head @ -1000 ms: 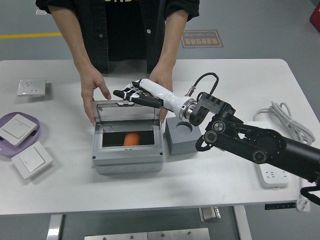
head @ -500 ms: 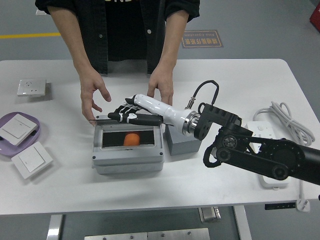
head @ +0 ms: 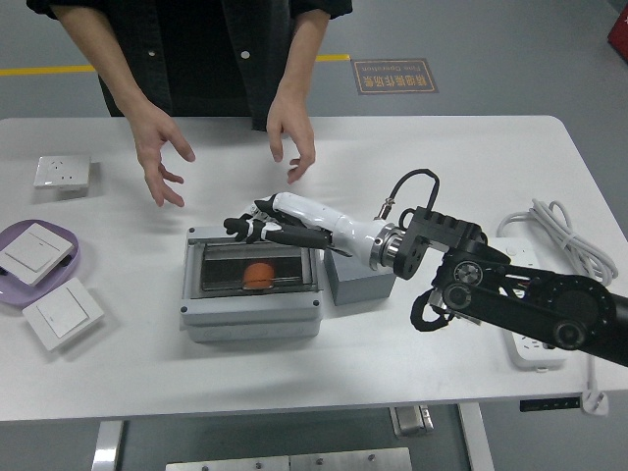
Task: Pick up the cylinder from the cube,place it in the box,flap close box
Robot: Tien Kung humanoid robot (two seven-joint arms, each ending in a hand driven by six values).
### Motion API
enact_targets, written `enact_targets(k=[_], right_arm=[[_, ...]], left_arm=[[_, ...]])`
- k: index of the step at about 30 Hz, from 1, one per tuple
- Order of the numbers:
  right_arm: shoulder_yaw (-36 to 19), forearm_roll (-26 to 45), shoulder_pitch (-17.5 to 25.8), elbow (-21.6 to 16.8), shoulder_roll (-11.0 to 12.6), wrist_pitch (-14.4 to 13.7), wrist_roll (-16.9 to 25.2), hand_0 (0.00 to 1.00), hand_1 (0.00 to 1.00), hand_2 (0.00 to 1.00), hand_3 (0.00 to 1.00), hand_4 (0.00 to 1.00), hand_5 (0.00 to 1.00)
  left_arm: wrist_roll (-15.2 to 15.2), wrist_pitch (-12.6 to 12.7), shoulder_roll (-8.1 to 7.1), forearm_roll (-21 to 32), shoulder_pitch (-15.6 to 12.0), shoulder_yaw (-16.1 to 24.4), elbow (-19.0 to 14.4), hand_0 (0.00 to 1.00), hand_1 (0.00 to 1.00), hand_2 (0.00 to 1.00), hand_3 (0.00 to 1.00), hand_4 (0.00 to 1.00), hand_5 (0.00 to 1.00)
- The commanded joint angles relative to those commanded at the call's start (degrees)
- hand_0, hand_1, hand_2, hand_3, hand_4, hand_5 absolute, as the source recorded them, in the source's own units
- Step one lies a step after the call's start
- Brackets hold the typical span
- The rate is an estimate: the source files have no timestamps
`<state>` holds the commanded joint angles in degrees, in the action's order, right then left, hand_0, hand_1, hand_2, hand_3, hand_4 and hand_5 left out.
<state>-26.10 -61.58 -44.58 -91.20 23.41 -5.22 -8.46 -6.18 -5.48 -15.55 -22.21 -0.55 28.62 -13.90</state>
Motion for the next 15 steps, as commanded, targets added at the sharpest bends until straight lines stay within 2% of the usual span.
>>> enact_targets(k=[5, 8, 9, 14, 15], right_arm=[[-8.09, -6.83, 5.67, -3.38, 2.97, -0.85, -0.8, 0.748, 0.698, 0.72, 0.735, 0.967, 0.998], [-13.77, -12.22, 9.82, -4.14, 3.72, -2.94, -0.31, 0.748, 0.698, 0.72, 0.735, 0.967, 0.998], [-15.44, -13.99, 11.09, -4.06, 3.72, -3.68, -0.12, 0.736, 0.691, 0.709, 0.724, 0.998, 0.998], [-23.96, -21.36, 18.57, -1.42, 1.98, -6.36, 2.34, 0.736, 0.691, 0.709, 0.724, 0.998, 0.998], [-25.57, -22.24, 20.15, -0.8, 1.57, -7.07, 3.04, 0.742, 0.695, 0.709, 0.714, 0.954, 0.998]], left_arm=[[0.16, 0.15, 0.35, 1.96, -0.55, -1.57, 0.34, 0.683, 0.692, 0.67, 0.703, 0.685, 0.205], [0.21, 0.28, 0.82, 3.29, -1.16, -2.59, 0.48, 0.683, 0.692, 0.67, 0.703, 0.685, 0.205], [0.22, 0.32, 0.96, 3.64, -1.33, -2.84, 0.51, 0.683, 0.692, 0.67, 0.703, 0.684, 0.202], [0.37, 0.39, 1.55, 4.86, -1.94, -3.64, 0.66, 0.683, 0.692, 0.67, 0.703, 0.684, 0.202], [0.44, 0.37, 1.59, 4.81, -1.99, -3.37, 0.66, 0.681, 0.692, 0.67, 0.701, 0.68, 0.199]])
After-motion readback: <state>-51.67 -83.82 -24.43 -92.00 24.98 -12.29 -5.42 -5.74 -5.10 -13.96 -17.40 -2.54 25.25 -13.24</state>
